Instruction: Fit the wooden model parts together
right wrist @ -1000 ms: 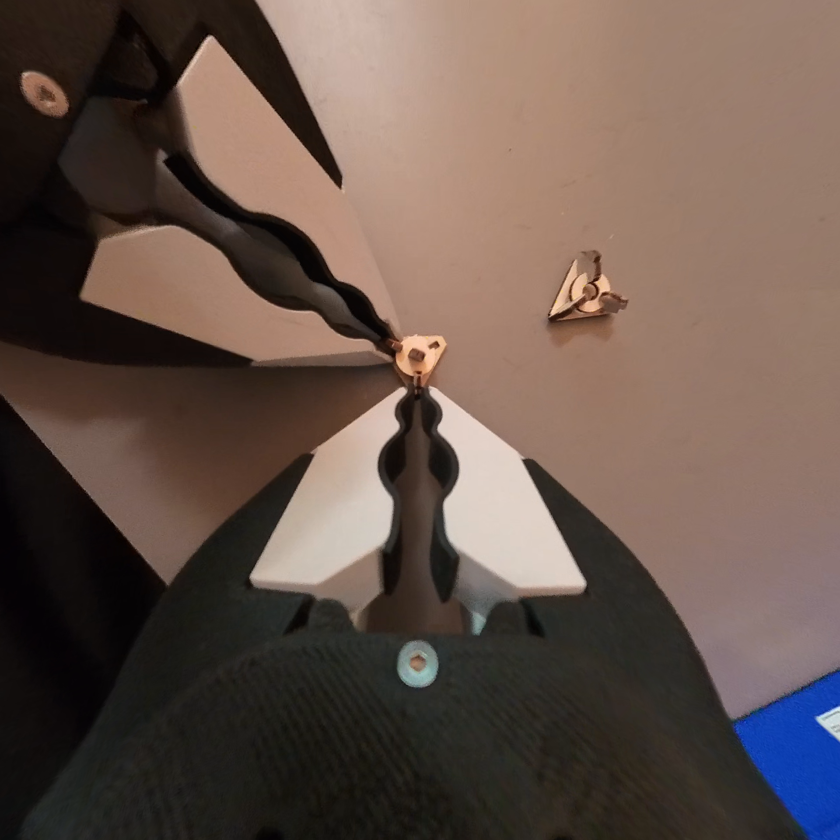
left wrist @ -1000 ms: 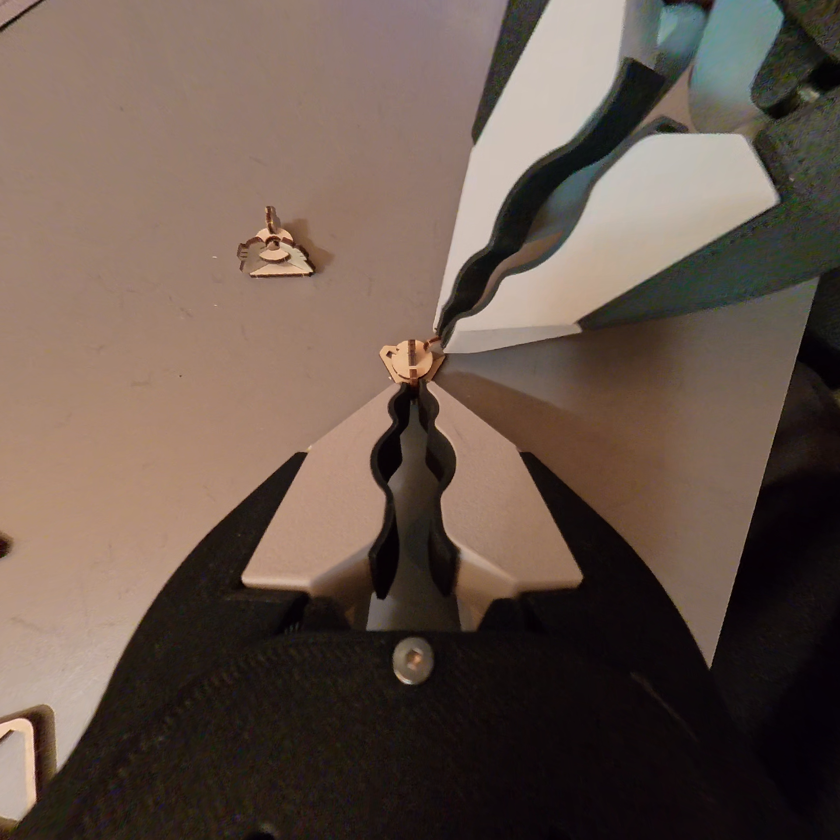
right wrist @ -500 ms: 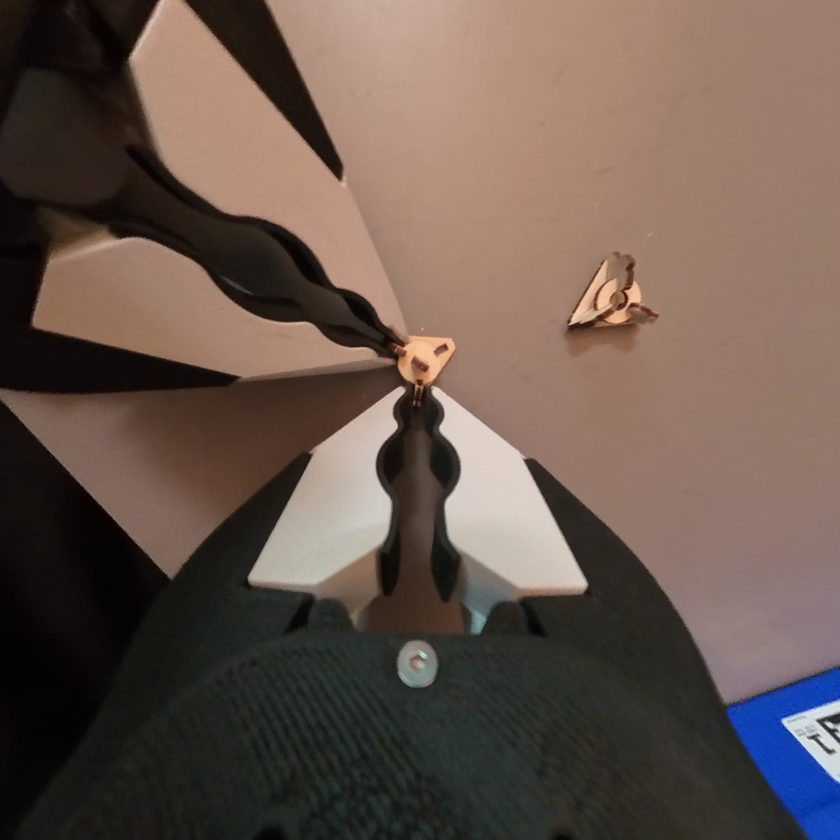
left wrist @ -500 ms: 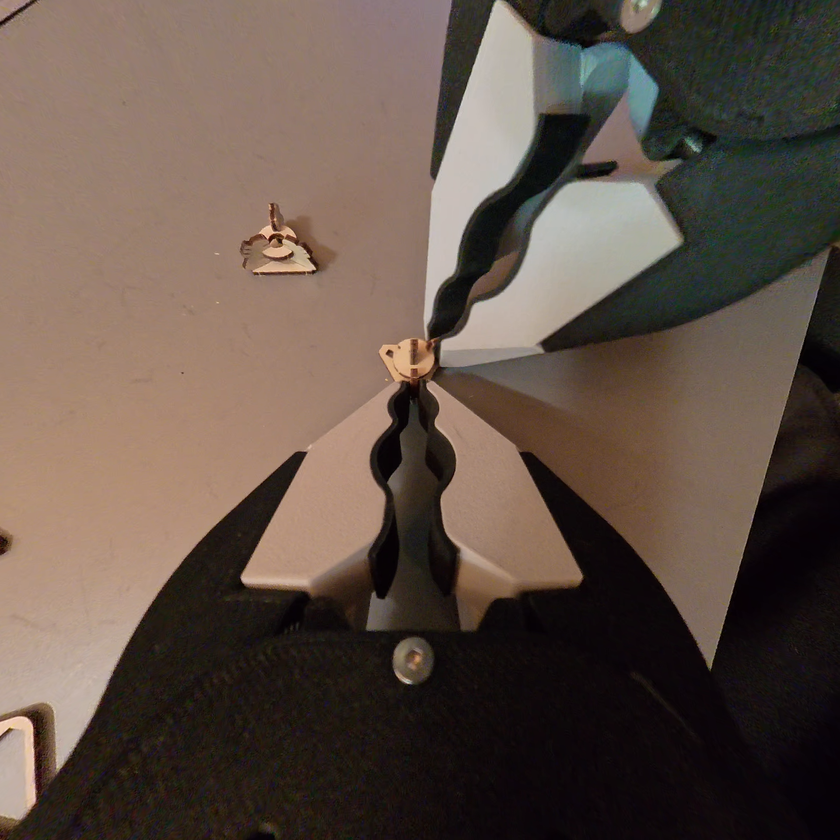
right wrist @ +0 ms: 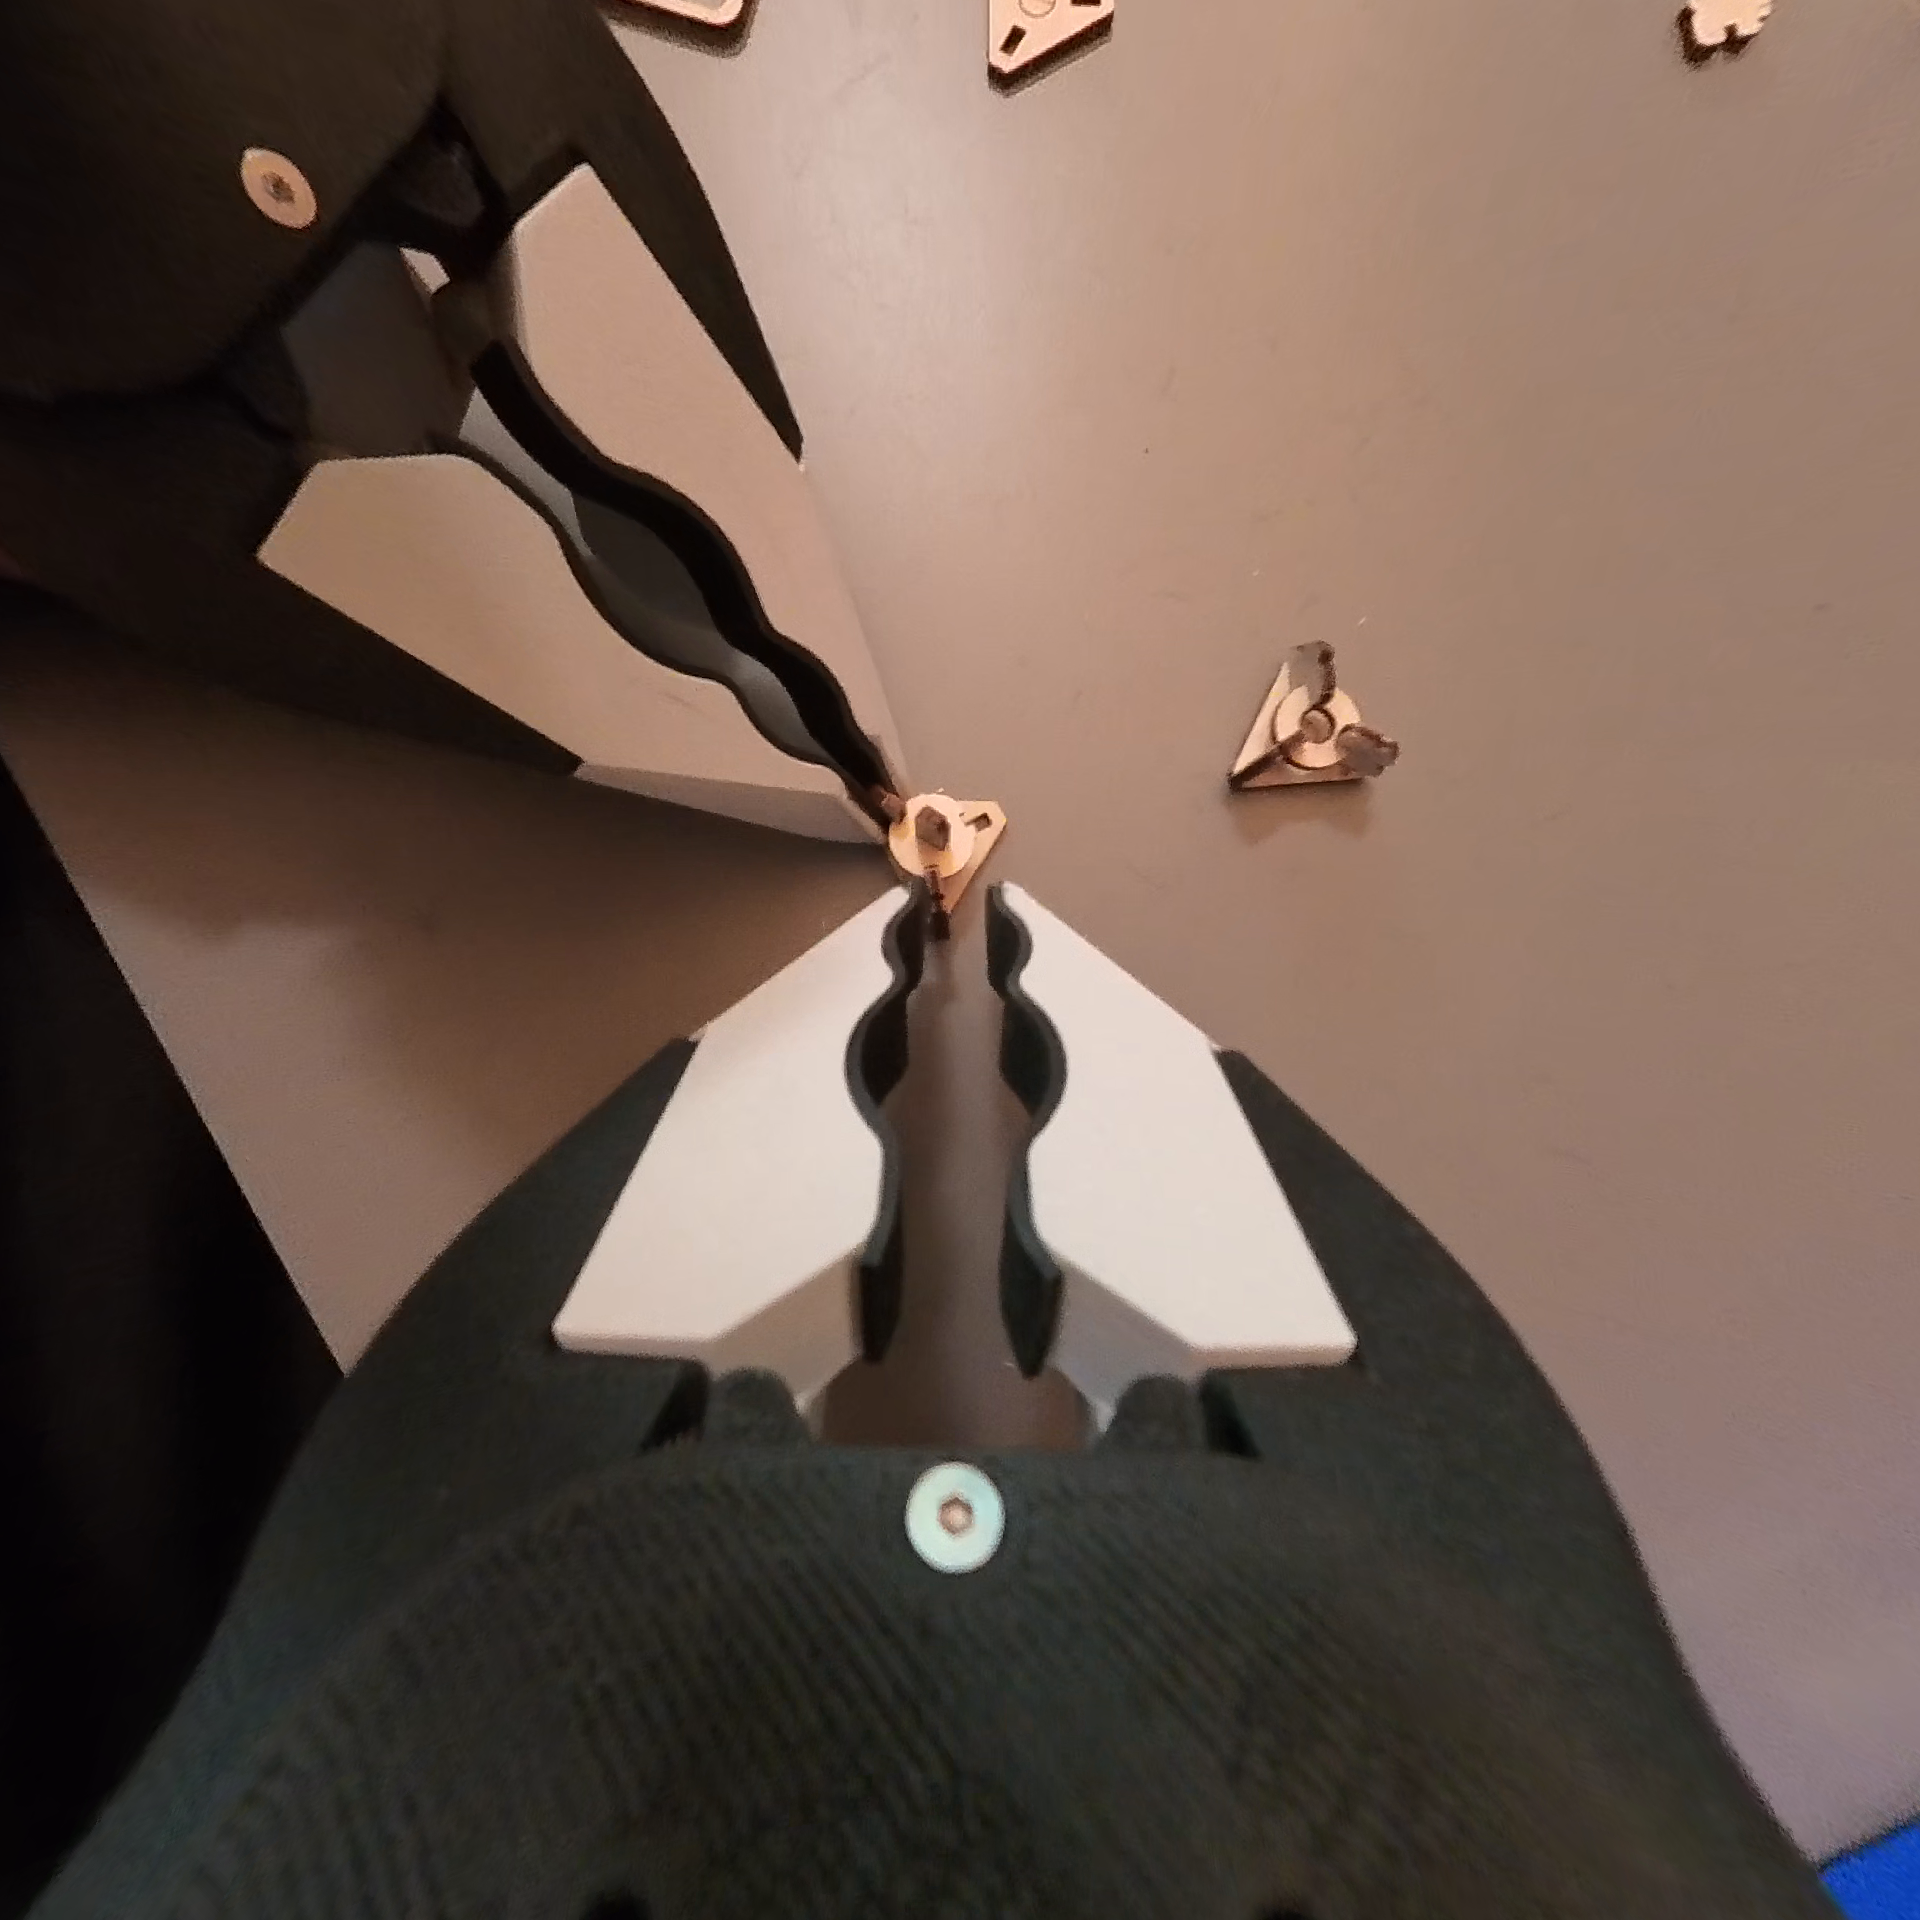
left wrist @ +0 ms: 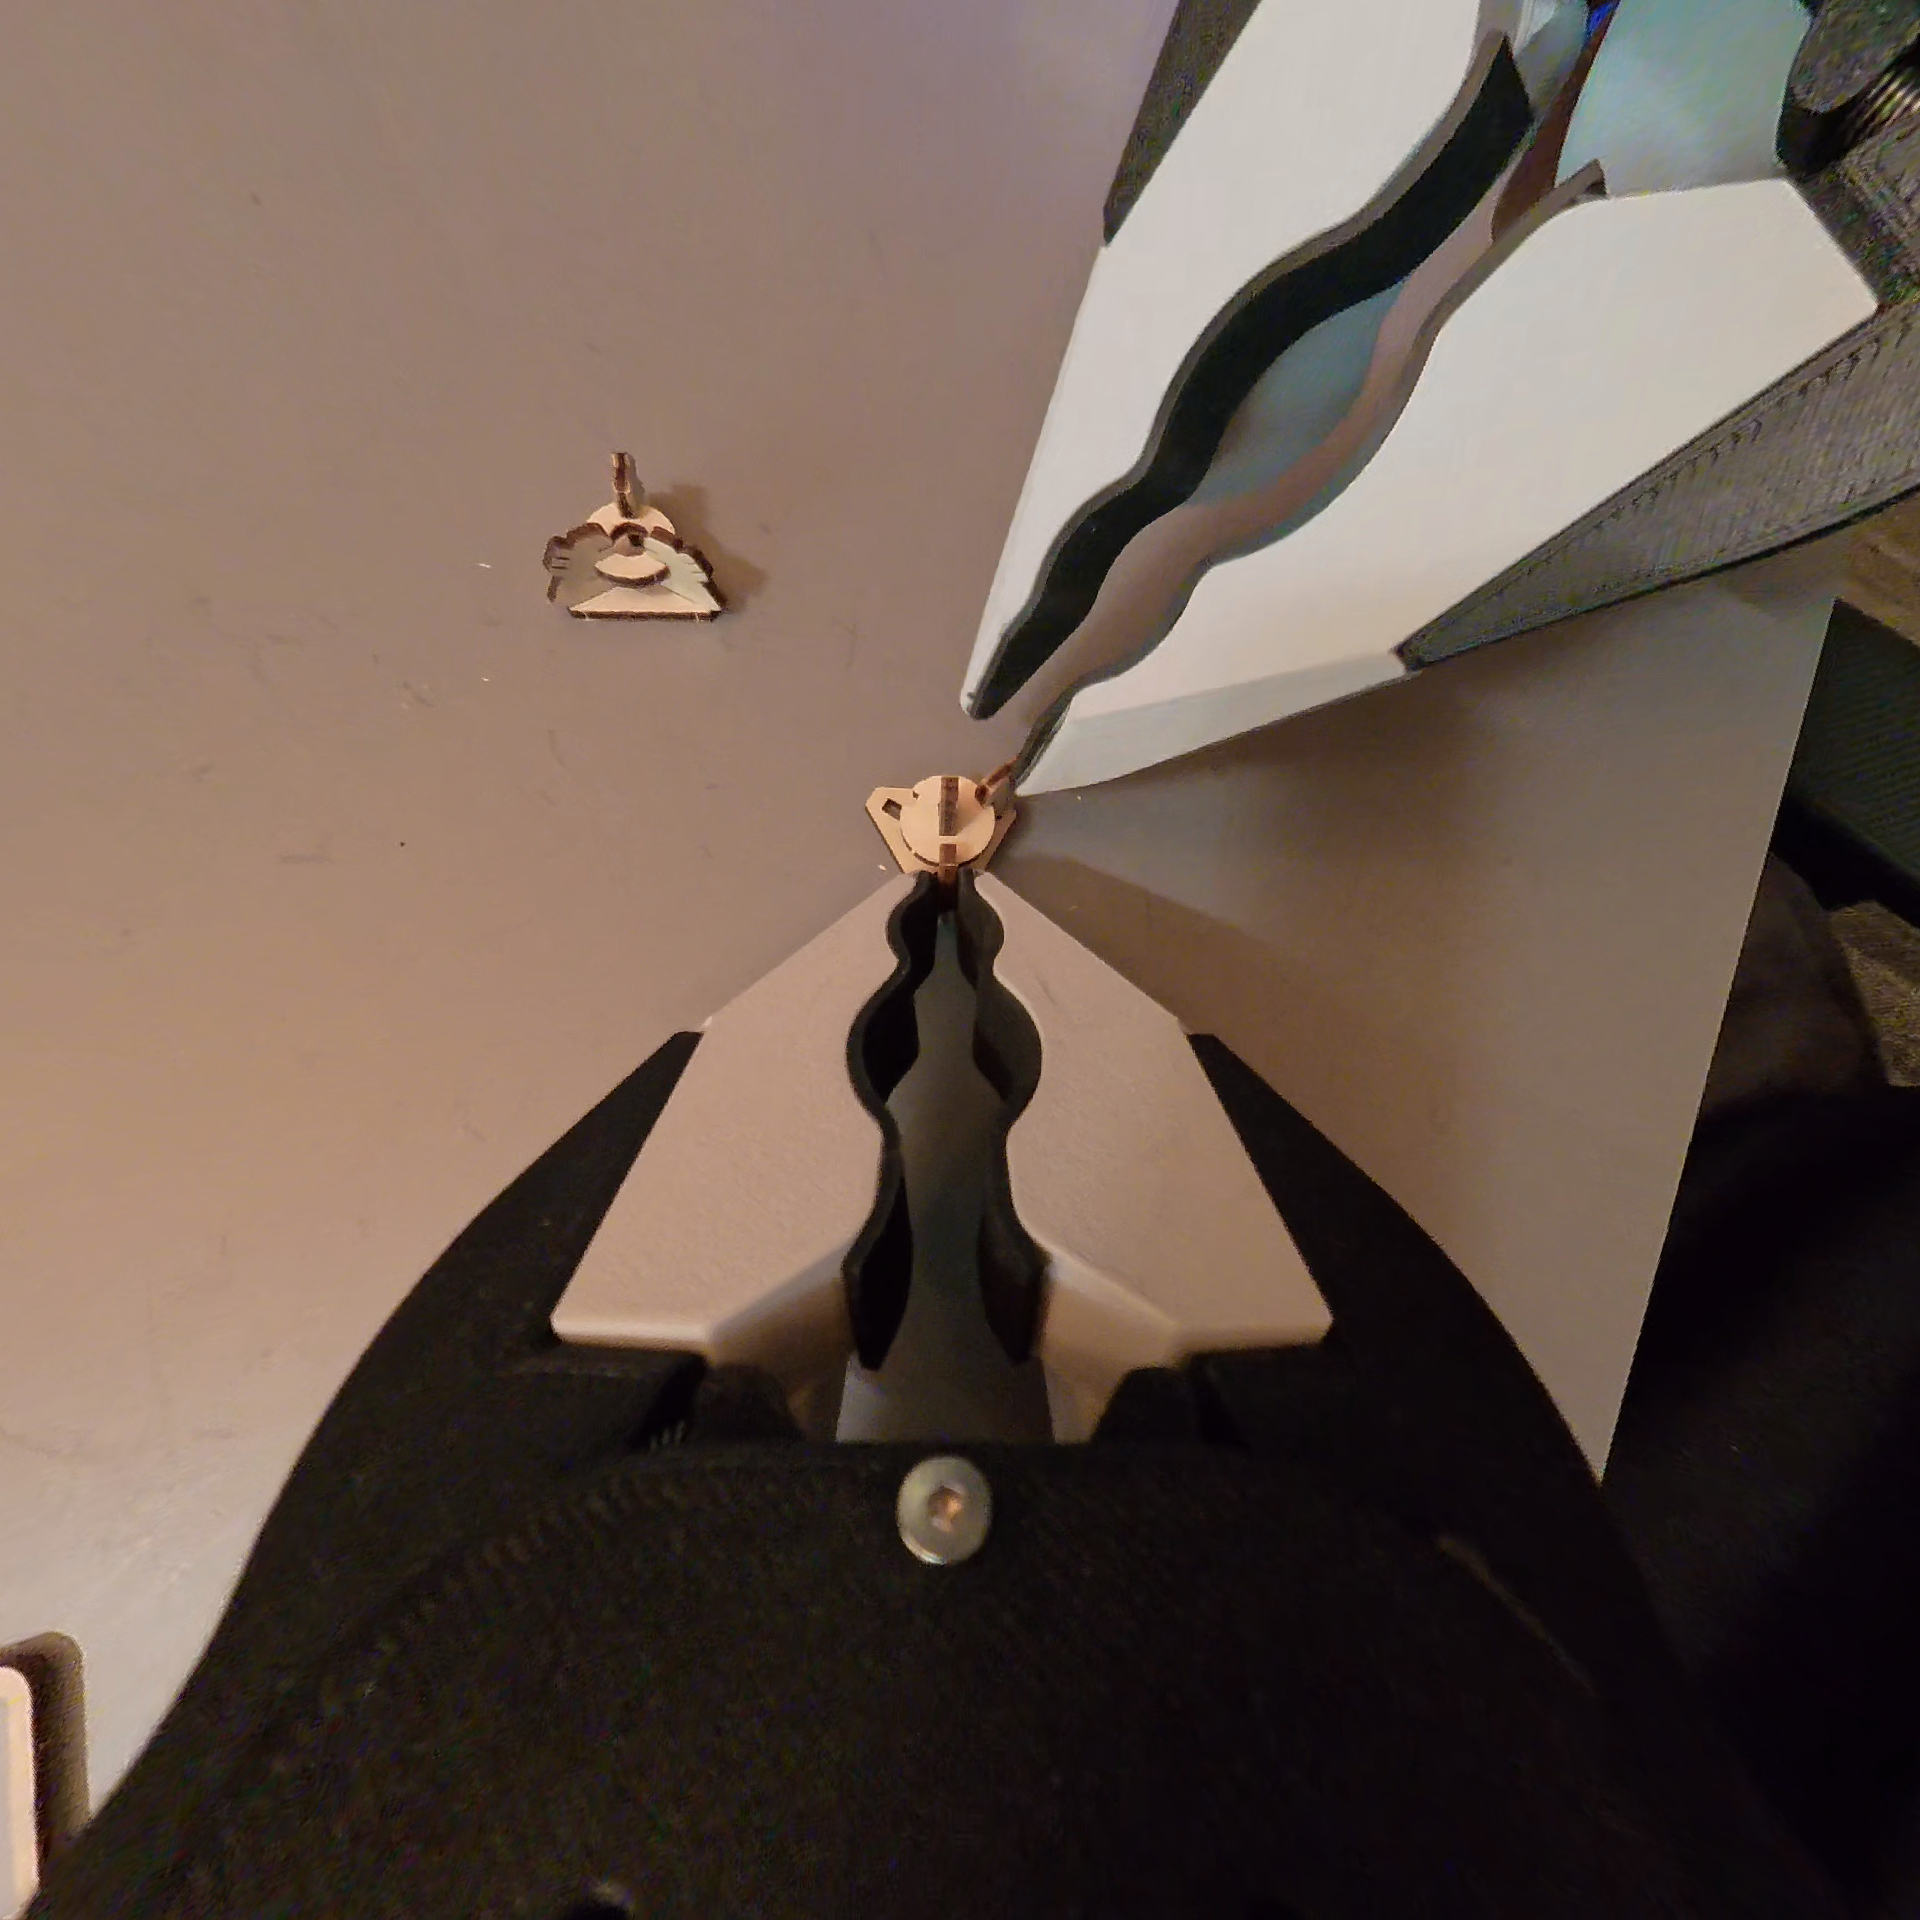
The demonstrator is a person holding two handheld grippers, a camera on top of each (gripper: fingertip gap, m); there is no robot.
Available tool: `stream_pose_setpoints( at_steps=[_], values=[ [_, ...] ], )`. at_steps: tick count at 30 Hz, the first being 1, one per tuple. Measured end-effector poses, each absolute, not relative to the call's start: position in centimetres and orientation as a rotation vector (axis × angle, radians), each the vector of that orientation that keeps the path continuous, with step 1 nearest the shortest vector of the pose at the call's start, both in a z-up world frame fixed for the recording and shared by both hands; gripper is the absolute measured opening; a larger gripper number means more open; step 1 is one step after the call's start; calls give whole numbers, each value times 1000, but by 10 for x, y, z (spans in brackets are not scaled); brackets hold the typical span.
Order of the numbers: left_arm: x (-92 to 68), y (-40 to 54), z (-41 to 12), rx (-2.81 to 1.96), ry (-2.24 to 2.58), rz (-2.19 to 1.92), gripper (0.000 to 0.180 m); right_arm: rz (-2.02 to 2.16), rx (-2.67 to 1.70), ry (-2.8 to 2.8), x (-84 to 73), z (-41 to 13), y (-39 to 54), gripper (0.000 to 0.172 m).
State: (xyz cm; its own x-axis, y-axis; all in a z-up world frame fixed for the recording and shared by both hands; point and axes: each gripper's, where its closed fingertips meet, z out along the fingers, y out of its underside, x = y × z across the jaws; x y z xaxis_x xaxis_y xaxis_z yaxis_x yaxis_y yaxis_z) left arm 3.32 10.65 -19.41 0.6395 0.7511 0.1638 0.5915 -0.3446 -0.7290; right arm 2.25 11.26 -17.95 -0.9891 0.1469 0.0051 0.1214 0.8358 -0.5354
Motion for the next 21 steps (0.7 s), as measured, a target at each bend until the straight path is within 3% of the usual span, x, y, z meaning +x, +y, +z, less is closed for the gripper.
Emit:
stream_pose_setpoints(
  at_steps=[4, 21],
  values=[
    [33, 106, -194, -2064, -1044, 259, 1, 822, -173, -2981, 26, -181, 113, 2],
    [31, 103, -194, -2028, -1082, 221, 1, 726, -330, -2973, 25, -187, 111, 1]
  ],
)
